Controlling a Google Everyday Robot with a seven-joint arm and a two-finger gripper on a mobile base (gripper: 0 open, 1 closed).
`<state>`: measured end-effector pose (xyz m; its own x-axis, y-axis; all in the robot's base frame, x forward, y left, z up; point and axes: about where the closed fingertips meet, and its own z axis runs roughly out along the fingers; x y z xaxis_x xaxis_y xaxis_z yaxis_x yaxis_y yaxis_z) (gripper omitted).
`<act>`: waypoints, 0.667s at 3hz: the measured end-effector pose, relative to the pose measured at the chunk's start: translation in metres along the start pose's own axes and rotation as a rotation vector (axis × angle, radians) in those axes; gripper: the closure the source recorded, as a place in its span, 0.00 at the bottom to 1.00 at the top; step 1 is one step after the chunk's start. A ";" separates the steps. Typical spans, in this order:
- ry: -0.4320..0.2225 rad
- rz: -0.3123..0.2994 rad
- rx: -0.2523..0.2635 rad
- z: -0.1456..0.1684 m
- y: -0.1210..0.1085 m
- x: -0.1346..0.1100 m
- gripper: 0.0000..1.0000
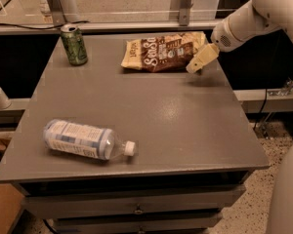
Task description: Pick brown chip bag
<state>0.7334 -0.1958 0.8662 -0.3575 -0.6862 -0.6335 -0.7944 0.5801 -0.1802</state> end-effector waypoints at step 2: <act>-0.024 0.034 -0.054 0.032 0.011 -0.013 0.40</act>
Offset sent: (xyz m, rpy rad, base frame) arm 0.0181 0.0367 -0.0084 0.0874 0.0298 0.0155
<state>0.7453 -0.1664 0.8485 -0.3731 -0.6555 -0.6566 -0.8078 0.5776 -0.1176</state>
